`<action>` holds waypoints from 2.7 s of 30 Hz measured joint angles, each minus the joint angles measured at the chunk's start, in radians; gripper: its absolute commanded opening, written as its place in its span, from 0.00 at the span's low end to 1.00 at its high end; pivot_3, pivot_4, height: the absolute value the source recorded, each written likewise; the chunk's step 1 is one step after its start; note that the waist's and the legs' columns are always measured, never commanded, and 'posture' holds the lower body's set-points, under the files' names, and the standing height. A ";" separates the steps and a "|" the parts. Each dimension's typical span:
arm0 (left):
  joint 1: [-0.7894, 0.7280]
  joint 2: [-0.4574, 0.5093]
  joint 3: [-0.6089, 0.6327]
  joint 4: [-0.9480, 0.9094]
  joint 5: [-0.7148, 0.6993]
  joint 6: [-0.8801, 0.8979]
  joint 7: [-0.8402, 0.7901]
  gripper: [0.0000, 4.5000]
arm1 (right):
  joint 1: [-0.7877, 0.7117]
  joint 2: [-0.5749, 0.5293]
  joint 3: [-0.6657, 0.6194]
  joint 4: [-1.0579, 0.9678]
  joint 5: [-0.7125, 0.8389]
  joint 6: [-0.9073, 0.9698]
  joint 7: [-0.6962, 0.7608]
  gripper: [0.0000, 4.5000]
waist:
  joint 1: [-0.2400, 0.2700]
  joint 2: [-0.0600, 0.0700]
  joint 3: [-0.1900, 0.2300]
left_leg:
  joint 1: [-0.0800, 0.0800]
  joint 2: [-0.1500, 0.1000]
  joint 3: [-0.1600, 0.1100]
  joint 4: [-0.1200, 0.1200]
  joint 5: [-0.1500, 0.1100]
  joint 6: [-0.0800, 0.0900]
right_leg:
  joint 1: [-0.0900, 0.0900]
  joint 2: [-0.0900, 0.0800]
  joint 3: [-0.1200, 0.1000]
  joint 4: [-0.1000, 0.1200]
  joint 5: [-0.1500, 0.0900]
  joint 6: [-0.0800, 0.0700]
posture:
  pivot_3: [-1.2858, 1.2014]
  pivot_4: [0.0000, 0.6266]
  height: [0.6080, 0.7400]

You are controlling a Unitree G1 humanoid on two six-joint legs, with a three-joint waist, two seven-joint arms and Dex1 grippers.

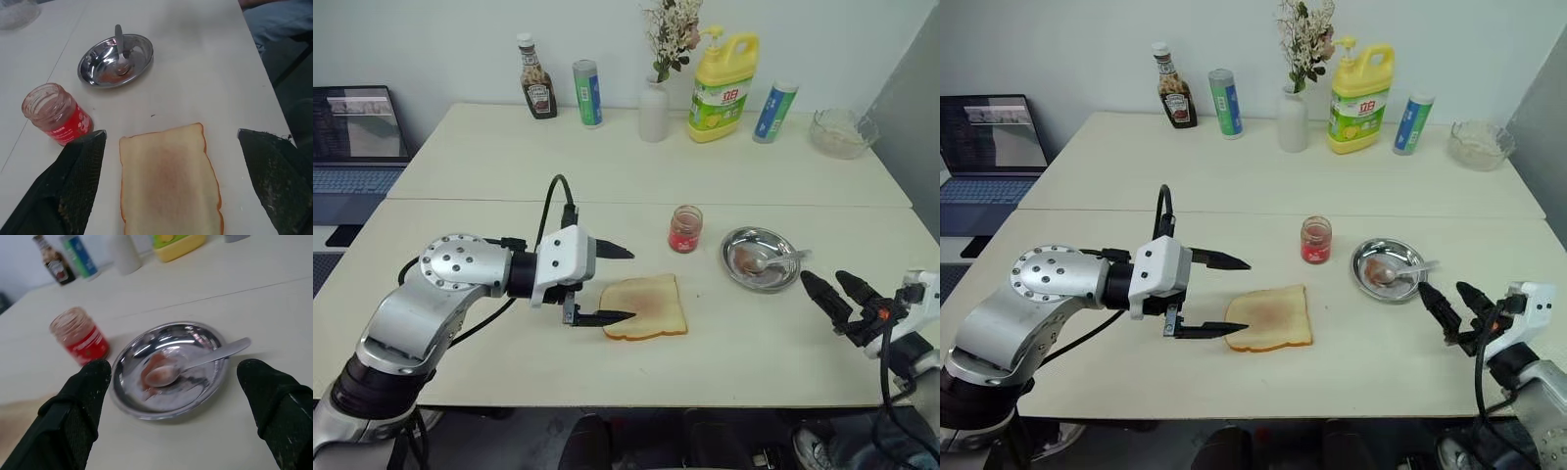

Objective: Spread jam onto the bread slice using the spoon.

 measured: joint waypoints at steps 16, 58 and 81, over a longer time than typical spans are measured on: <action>-0.005 -0.038 -0.034 -0.006 0.027 0.003 0.010 1.00 | -0.364 0.004 0.049 0.561 -0.081 -0.036 0.014 1.00 | 0.001 0.002 0.001 | -0.001 0.000 0.001 -0.001 0.000 0.000 | -0.001 0.000 0.001 0.000 0.001 -0.001 | 0.52 0.24 1.00; 0.017 -0.095 0.024 0.060 0.041 0.086 0.135 1.00 | -0.379 0.028 0.008 0.386 0.079 0.027 0.048 0.00 | 0.002 0.006 0.002 | -0.001 0.000 0.000 -0.001 0.000 0.000 | -0.002 0.000 0.000 0.001 0.001 -0.001 | 0.52 0.24 1.00; 0.052 -0.125 0.132 0.045 -0.071 0.227 0.237 1.00 | -0.856 -0.071 0.511 0.315 -0.222 -0.035 0.076 0.00 | 0.004 0.006 0.004 | -0.004 0.000 -0.001 -0.001 0.000 0.000 | -0.003 -0.001 -0.002 -0.001 0.001 -0.001 | 0.52 0.24 1.00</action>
